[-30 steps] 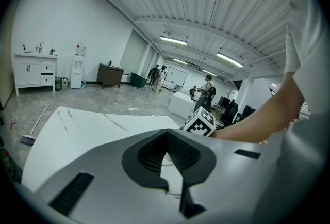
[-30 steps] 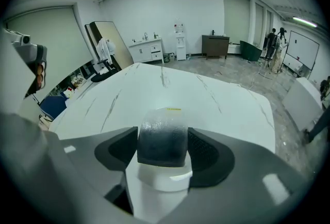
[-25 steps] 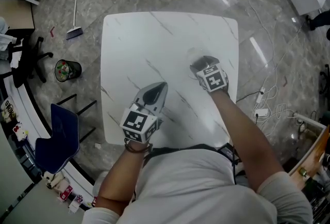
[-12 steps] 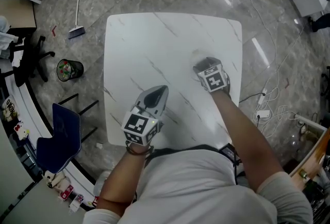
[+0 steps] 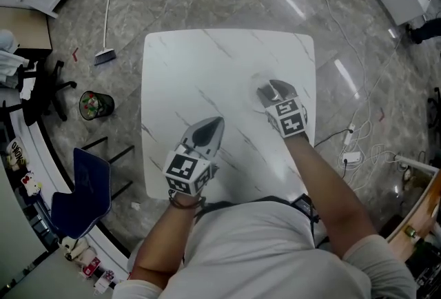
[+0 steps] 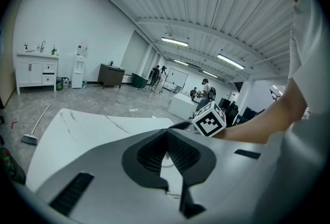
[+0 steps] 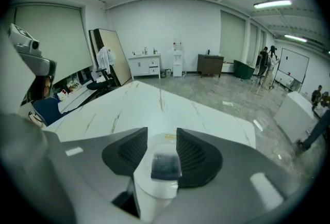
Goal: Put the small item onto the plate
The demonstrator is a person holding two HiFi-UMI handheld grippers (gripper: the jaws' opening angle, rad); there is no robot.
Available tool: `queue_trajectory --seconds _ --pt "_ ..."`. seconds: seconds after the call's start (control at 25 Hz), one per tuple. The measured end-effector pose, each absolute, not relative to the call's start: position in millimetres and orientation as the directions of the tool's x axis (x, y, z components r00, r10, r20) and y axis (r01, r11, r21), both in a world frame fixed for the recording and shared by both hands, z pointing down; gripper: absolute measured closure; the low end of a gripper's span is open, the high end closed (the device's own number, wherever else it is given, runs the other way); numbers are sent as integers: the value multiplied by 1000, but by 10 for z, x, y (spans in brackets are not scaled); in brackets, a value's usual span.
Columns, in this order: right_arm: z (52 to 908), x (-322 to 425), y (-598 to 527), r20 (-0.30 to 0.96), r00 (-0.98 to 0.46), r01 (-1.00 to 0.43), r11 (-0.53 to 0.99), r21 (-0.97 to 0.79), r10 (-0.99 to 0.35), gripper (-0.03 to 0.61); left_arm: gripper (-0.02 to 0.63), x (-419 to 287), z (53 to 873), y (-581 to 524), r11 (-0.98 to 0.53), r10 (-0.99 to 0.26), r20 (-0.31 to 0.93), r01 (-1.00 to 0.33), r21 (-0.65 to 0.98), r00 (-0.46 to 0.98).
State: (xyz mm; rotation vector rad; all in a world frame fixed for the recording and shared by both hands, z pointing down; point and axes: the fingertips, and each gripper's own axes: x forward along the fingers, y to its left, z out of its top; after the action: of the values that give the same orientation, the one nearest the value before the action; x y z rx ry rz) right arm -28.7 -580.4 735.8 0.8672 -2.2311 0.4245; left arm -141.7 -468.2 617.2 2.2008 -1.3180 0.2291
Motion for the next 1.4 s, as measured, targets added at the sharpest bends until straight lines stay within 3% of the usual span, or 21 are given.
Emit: queue_trajectory --seconds 0.24,0.36,0.96,1.4 --pt "6396 -175 -5684 536 -609 -711 702 -41 -585 541 607 -1221 5677 -4702 -413 -777 348 -842 348 525" --pt "5900 -105 -5537 448 -634 -723 689 -52 -631 575 607 -1106 5311 -4646 -439 -789 295 -831 342 539" --pt "3512 154 -4562 103 -754 -656 751 -76 -648 575 607 -483 3526 -4509 -563 -798 58 -776 285 600" --pt "3009 180 -4263 25 -771 -637 771 -10 -637 577 607 -369 3058 -4335 -590 -796 -4 -775 225 605"
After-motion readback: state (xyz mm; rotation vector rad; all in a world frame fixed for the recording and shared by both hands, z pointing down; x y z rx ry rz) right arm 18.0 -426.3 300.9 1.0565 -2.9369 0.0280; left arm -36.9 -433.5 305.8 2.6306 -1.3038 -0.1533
